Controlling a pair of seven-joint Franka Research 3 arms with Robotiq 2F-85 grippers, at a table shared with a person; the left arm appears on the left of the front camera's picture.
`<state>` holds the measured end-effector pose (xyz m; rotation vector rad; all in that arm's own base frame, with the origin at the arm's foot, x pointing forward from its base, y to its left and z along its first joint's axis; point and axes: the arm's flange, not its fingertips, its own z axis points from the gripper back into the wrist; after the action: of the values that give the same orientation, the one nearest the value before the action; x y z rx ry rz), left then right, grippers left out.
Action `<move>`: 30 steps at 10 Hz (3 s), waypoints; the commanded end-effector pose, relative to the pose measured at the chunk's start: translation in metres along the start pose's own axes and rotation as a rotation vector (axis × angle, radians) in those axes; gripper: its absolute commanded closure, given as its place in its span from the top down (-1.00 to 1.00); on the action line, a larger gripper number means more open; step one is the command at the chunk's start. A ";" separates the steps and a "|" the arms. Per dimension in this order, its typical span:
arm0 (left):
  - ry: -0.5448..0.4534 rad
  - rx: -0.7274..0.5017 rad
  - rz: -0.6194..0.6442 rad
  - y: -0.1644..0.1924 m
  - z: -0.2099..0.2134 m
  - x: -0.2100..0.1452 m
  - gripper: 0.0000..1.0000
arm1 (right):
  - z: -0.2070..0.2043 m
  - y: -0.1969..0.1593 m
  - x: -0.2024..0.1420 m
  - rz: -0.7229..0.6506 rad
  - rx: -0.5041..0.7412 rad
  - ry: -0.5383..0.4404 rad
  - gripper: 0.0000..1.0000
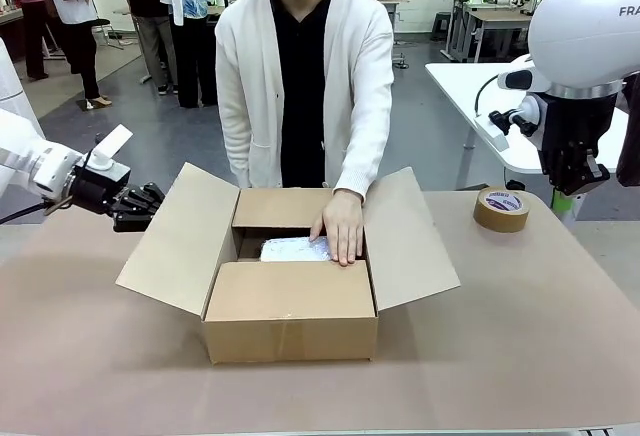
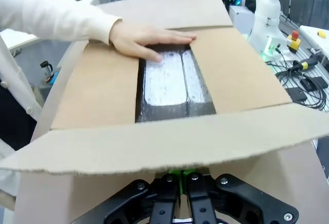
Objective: Wrap the clocks to prevent damage.
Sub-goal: Push the right (or left) flap of the Package Box to close it, then push the left (or right) flap of the Package Box to close it.
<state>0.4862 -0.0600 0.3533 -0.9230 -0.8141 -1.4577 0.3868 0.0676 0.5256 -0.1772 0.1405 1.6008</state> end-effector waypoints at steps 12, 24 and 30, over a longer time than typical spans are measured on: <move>0.009 -0.097 0.075 0.039 -0.103 0.002 -0.99 | -0.001 0.000 -0.001 -0.001 0.003 -0.003 -0.98; -0.025 -0.124 0.074 0.036 -0.099 0.010 -0.99 | -0.001 0.000 -0.001 -0.001 0.003 -0.003 -0.98; -0.025 -0.124 0.074 0.036 -0.099 0.010 -0.99 | -0.001 0.000 -0.001 -0.001 0.003 -0.003 -0.98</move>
<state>0.5133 -0.1543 0.3209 -1.0659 -0.7067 -1.4429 0.3868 0.0675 0.5256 -0.1774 0.1407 1.6005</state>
